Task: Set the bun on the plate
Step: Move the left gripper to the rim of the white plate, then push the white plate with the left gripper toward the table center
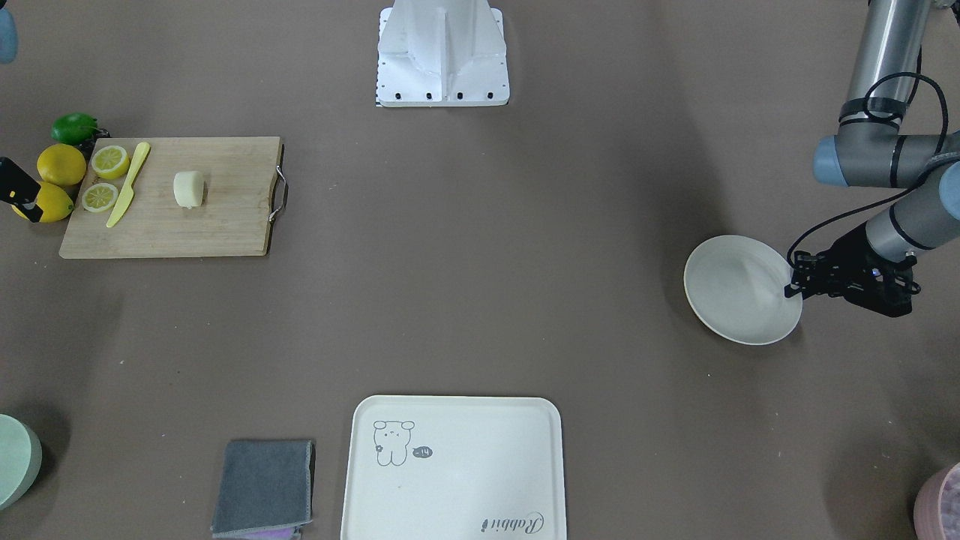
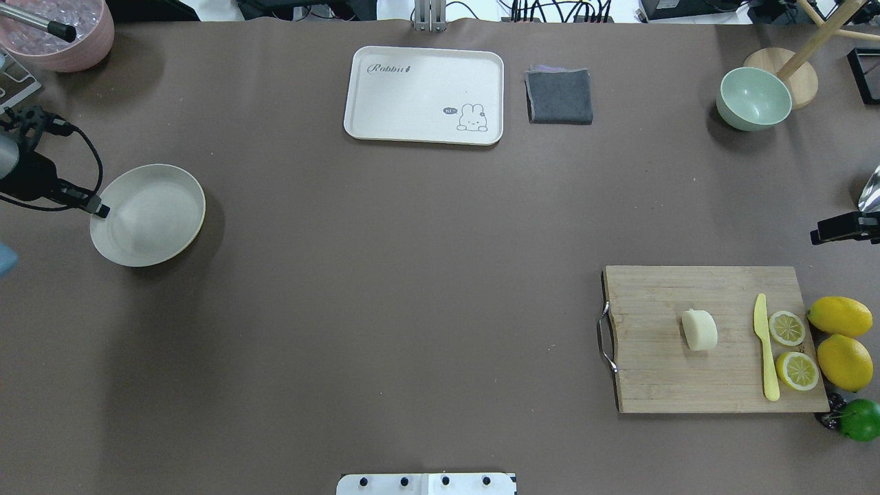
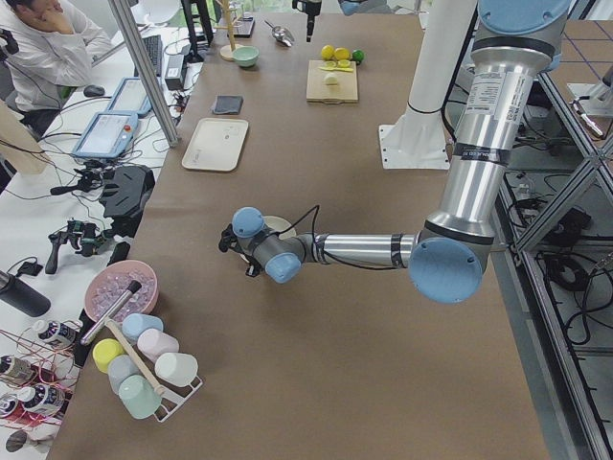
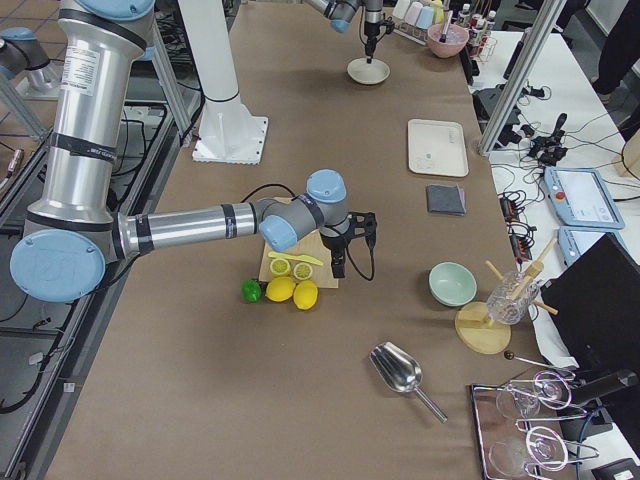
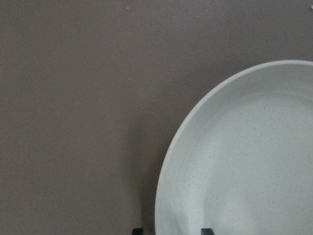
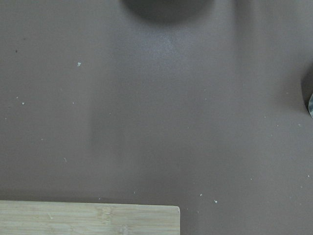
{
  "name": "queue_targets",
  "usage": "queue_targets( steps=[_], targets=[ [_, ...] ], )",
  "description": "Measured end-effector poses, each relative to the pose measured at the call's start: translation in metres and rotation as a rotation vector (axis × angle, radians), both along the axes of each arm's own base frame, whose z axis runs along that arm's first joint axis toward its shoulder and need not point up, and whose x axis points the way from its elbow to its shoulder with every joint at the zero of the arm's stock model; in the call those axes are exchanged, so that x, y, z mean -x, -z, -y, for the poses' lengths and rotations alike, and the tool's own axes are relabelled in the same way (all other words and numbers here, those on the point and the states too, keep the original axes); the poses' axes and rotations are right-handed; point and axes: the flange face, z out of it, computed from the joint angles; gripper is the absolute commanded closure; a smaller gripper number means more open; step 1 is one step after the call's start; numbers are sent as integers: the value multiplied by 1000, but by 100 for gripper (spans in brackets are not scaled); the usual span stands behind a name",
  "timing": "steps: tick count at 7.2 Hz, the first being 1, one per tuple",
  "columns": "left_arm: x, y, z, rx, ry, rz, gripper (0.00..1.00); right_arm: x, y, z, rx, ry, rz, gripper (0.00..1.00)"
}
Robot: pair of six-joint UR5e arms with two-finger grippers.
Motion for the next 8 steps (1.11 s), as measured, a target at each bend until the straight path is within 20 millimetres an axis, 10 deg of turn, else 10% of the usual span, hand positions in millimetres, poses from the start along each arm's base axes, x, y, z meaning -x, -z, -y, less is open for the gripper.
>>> queue_targets(
  steps=[2,5,8],
  targets=[
    [-8,39,15,29,50,-48,100,0,0,0,1,0,1,0],
    [-54,149,15,125,113,-185,100,0,0,0,0,-3,4,0],
    [-208,272,-56,199,127,-275,100,1,1,0,1,-3,7,0]
  ],
)
